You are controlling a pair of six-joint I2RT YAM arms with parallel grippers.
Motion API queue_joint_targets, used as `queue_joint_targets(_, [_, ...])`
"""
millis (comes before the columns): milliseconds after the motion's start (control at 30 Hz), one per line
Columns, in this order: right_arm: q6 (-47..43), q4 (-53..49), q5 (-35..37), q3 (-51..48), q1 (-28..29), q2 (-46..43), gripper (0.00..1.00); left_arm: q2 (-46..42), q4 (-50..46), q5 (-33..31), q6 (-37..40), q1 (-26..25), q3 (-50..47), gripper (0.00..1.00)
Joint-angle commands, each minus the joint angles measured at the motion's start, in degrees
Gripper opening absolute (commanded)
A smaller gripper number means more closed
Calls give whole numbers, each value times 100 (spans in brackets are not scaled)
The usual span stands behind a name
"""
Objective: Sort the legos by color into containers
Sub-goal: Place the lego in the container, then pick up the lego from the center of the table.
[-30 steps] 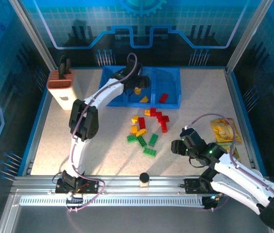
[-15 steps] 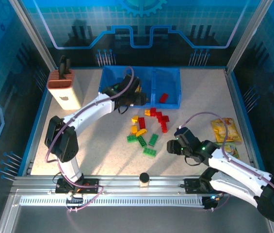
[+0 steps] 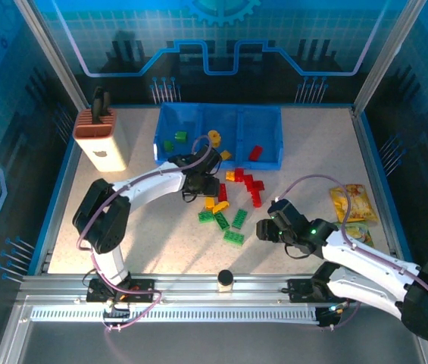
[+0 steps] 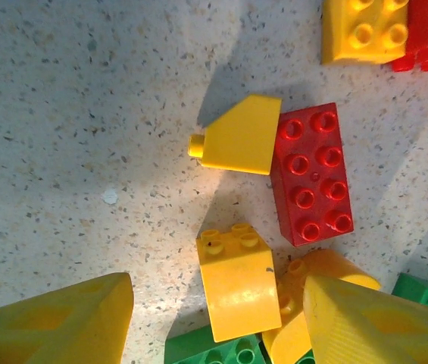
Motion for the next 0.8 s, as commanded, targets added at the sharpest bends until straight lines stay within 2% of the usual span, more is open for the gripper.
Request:
queue_joint_targets(0, [140, -21, 118, -64, 94, -135, 59, 195, -42, 211, -210, -24, -85, 62])
queue_joint_targets(167, [176, -48, 166, -155, 94, -302, 59, 238, -36, 183, -335, -188, -168, 62])
queue_joint_targets(600, [193, -131, 166, -222, 97, -504, 59, 618, 8, 109, -474, -228, -97, 61])
queue_joint_targets(767, [193, -239, 210, -258, 101, -615, 59, 813, 65, 142, -505, -225, -57, 56])
